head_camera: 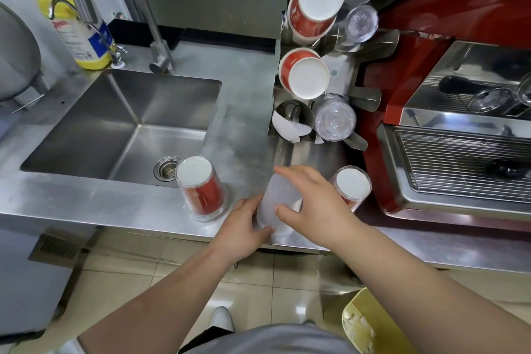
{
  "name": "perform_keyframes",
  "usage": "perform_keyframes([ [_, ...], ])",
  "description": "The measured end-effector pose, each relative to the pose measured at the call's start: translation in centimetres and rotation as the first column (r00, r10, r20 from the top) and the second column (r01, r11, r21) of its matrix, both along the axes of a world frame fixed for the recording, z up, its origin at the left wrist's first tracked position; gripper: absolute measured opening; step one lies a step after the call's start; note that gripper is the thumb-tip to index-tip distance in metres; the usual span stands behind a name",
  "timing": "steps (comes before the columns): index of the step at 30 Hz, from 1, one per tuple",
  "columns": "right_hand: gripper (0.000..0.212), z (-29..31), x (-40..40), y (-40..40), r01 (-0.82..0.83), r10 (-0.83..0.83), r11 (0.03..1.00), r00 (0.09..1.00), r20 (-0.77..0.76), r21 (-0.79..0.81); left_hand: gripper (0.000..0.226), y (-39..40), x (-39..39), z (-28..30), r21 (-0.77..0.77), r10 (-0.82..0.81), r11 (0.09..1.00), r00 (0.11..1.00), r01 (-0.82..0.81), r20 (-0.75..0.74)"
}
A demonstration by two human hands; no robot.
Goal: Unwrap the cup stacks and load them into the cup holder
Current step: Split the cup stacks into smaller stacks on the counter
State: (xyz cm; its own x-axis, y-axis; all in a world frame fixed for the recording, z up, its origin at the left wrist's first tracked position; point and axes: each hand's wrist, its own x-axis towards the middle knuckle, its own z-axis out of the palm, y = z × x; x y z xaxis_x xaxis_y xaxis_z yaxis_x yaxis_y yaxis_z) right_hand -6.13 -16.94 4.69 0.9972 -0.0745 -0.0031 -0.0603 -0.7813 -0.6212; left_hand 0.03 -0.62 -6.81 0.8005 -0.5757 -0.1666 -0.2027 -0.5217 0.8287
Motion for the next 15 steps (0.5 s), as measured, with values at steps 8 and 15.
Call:
perform_keyframes([
  [8, 0.068, -0.1, 0.1, -0.1, -0.004, 0.004, 1.0, 1.0, 0.014, -0.006, 0.057, -0.1, 0.1, -0.2, 0.031, 0.003, 1.0, 1.0, -0.002, -0.015],
  [15, 0.067, 0.2, 1.1, 0.0, -0.004, 0.004, 1.0, 1.0, 0.014, -0.007, 0.053, -0.3, 0.9, 0.3, 0.065, 0.005, 0.998, 1.0, -0.005, -0.01],
])
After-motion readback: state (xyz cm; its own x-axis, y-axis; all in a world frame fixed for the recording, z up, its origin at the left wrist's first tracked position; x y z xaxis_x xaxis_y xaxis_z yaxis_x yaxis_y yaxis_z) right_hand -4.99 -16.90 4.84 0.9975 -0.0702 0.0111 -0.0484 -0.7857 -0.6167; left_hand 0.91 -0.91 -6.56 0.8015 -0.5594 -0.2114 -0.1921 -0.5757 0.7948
